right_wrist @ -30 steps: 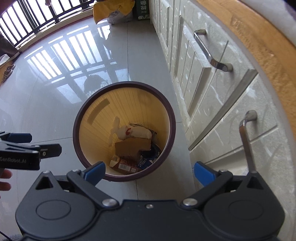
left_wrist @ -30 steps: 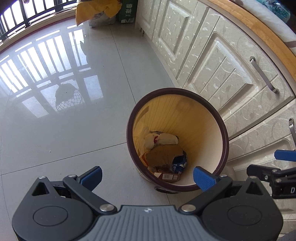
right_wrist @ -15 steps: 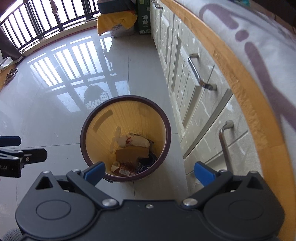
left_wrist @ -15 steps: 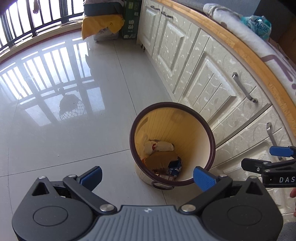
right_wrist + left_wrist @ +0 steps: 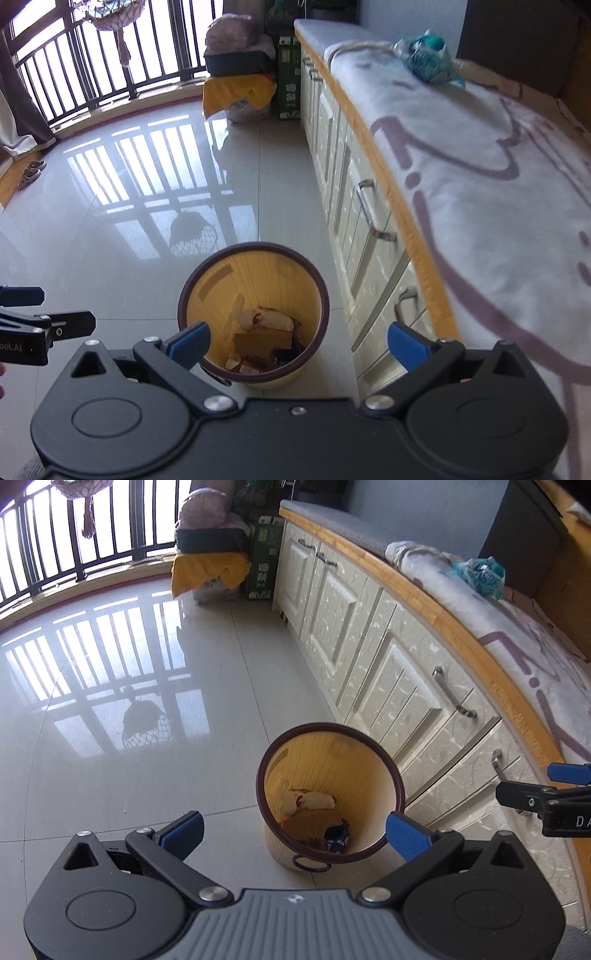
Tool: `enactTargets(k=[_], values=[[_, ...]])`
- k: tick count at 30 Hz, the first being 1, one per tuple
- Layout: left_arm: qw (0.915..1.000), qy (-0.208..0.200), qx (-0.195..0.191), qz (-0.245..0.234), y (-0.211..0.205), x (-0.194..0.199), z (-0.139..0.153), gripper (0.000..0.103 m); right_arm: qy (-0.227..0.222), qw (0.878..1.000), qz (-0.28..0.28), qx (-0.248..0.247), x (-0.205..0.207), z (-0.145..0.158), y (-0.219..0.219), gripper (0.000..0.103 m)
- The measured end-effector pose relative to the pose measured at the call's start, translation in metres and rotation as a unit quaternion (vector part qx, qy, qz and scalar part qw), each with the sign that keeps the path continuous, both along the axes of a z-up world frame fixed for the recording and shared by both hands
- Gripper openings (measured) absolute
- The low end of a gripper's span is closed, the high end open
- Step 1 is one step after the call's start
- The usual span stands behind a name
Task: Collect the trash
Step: 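Withdraw both tools from the wastebasket back toward the bed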
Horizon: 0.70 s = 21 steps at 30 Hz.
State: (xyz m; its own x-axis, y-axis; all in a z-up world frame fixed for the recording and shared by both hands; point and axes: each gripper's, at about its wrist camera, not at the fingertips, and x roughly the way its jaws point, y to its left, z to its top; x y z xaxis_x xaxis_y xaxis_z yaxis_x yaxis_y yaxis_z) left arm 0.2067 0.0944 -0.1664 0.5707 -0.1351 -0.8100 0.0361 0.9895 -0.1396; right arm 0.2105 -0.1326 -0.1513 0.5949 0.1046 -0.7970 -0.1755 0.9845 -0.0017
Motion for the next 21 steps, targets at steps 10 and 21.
enactTargets(k=[10, 21], values=[[0.9979, -0.063, -0.012, -0.012, -0.026, -0.009, 0.043, 0.103, -0.068, 0.997, -0.036, 0.018, -0.020, 0.046, -0.038, 0.103], [0.9906, -0.126, -0.041, -0.034, -0.078, -0.014, 0.074, 0.103, -0.151, 0.982, -0.109, 0.015, -0.043, 0.077, -0.109, 0.103]])
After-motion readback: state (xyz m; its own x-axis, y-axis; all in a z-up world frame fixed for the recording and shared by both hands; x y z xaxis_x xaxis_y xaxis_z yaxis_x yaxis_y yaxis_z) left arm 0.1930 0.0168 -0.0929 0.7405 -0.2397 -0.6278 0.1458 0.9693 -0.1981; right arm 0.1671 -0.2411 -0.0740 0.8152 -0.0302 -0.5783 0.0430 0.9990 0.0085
